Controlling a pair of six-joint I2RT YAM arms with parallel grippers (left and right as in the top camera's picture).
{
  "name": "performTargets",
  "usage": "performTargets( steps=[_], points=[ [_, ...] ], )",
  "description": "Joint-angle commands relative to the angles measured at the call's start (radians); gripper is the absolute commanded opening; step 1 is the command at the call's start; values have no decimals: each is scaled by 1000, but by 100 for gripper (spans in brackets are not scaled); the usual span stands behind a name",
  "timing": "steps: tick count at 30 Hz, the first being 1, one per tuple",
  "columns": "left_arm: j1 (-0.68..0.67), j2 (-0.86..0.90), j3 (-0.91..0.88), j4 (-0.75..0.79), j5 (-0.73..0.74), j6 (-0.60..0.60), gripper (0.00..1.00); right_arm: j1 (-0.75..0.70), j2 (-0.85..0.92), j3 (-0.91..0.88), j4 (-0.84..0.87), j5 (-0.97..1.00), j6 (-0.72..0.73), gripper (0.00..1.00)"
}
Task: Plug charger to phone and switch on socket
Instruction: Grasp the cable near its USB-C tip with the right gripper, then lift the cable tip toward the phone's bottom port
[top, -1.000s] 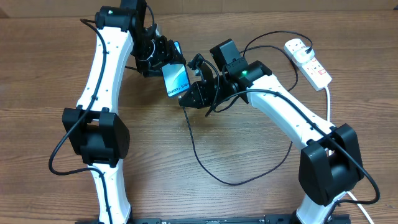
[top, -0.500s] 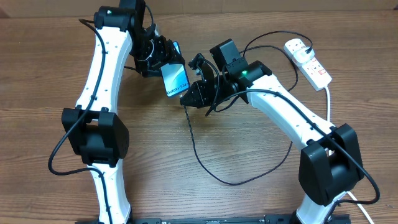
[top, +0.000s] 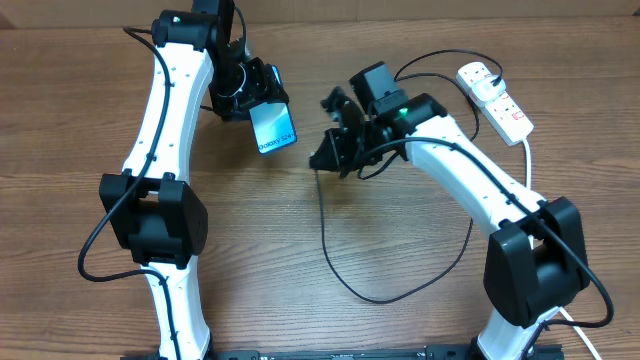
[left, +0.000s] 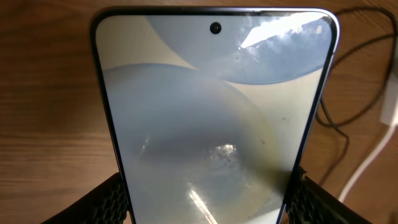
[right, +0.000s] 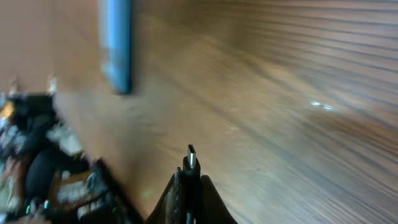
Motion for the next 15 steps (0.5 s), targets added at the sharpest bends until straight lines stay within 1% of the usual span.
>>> performTargets(
  steps=[1, 4, 5, 9, 10, 11, 14, 15],
  points=[
    [-28, -2, -20, 36, -70, -4, 4, -26, -12, 13, 0, 147, 73, 4],
    [-35, -2, -57, 59, -68, -6, 4, -26, -9, 11, -8, 317, 131, 4],
    [-35, -2, -67, 63, -68, -8, 4, -26, 2, 2, -7, 423, 154, 4],
    [-35, -2, -71, 63, -68, -8, 4, -26, 55, -18, 6, 502, 157, 5],
    [-35, -2, -71, 61, -68, -8, 4, -26, 64, -18, 8, 504, 157, 16],
    [-35, -2, -71, 59, -68, -8, 4, -28, 72, -18, 10, 503, 157, 35],
    [-35, -2, -71, 58, -66, -8, 4, -39, 70, -6, 9, 468, 157, 62],
    [-35, -2, -71, 58, -61, -8, 4, -47, 70, 6, 6, 433, 157, 66]
  ],
)
